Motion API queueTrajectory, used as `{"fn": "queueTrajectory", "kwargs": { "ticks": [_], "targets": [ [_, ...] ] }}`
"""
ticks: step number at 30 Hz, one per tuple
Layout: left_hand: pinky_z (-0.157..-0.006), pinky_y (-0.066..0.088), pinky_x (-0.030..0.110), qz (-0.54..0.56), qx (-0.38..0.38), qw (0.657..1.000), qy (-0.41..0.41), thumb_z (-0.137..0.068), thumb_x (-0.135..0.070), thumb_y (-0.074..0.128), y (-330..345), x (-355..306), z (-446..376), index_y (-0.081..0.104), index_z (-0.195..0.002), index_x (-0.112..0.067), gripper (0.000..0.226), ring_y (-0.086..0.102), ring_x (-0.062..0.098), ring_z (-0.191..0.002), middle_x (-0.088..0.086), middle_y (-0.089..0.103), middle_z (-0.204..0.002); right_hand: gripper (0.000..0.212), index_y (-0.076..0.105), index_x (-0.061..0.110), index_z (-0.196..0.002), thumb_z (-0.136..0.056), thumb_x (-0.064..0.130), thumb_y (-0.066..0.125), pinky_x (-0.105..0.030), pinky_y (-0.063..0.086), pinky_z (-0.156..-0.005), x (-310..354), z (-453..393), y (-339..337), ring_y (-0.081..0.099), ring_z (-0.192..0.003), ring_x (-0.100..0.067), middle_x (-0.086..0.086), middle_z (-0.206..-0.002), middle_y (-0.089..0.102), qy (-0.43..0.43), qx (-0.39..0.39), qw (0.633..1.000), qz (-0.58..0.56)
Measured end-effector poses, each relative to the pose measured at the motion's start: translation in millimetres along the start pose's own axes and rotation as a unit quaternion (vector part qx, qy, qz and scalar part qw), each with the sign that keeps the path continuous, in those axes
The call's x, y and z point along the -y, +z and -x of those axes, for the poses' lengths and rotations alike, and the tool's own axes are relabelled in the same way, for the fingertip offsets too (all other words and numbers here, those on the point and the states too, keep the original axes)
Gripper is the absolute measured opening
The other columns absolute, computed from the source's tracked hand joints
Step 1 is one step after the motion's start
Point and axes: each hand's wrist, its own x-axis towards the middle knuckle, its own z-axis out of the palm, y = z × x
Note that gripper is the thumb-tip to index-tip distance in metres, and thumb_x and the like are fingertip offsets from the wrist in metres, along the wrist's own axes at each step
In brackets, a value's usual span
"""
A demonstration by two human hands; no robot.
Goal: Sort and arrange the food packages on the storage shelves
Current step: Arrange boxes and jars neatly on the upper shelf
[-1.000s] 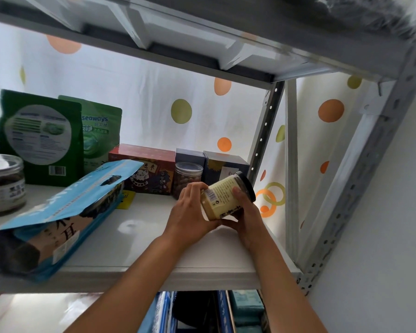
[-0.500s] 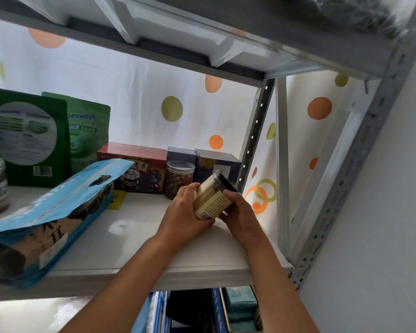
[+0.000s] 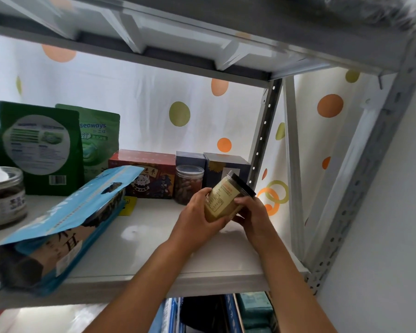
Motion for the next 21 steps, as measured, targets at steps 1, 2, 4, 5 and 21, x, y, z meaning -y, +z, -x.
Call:
{"fn": "queueTrajectory", "kwargs": {
  "ticks": [1, 2, 4, 5, 21],
  "targets": [
    [-0.083, 0.058, 0.024, 0.005, 0.007, 1.0, -0.007, -0.079, -0.044, 0.079, 0.4, -0.1, 0.2, 0.037, -0.143, -0.026, 0.078, 0.051, 0.008, -0.112, -0.009, 0.048, -0.126, 0.078, 0.059, 0.007, -0.128, -0.059, 0.04, 0.077, -0.038, 0.057, -0.082, 0.2, 0.4, 0.3, 0.066, -0.11, -0.031, -0.014, -0.113, 0.069, -0.002, -0.005, 1.0, 0.003],
    [-0.084, 0.058, 0.027, 0.004, 0.013, 1.0, -0.012, -0.079, -0.045, 0.078, 0.5, 0.3, 0.7, 0.037, -0.142, -0.027, 0.078, 0.052, 0.009, -0.111, -0.009, 0.049, -0.126, 0.08, 0.058, 0.007, -0.129, -0.059, 0.04, 0.077, -0.037, 0.057, -0.082, 0.0, 1.1, 1.3, 0.065, -0.112, -0.032, -0.016, -0.116, 0.068, -0.003, -0.01, 1.0, 0.006],
    [-0.086, 0.058, 0.03, -0.003, 0.022, 1.0, -0.021, -0.079, -0.046, 0.078, 0.9, 1.7, -0.2, 0.037, -0.142, -0.027, 0.078, 0.054, 0.011, -0.111, -0.008, 0.052, -0.125, 0.08, 0.056, 0.008, -0.129, -0.058, 0.038, 0.078, -0.037, 0.057, -0.083, 0.0, 2.1, 3.1, 0.064, -0.114, -0.034, -0.017, -0.12, 0.066, -0.003, -0.027, 1.0, 0.014],
    [-0.087, 0.057, 0.029, -0.008, 0.022, 0.999, -0.025, -0.079, -0.045, 0.078, 1.0, 2.6, -0.7, 0.037, -0.143, -0.026, 0.078, 0.054, 0.011, -0.112, -0.007, 0.053, -0.126, 0.079, 0.055, 0.011, -0.127, -0.057, 0.036, 0.079, -0.037, 0.058, -0.083, 0.7, 2.7, 4.3, 0.064, -0.114, -0.033, -0.015, -0.12, 0.066, -0.004, -0.04, 0.999, 0.019],
    [-0.104, 0.042, 0.029, -0.143, 0.017, 0.989, -0.013, -0.095, -0.026, 0.064, 4.7, 8.7, -6.2, 0.044, -0.144, -0.018, 0.053, 0.047, 0.017, -0.131, 0.0, 0.048, -0.146, 0.074, 0.034, 0.02, -0.139, -0.083, 0.024, 0.081, -0.015, 0.048, -0.082, -4.5, 2.1, 10.3, 0.052, -0.11, -0.013, 0.005, -0.125, 0.051, -0.089, -0.17, 0.952, 0.237]
  ]
}}
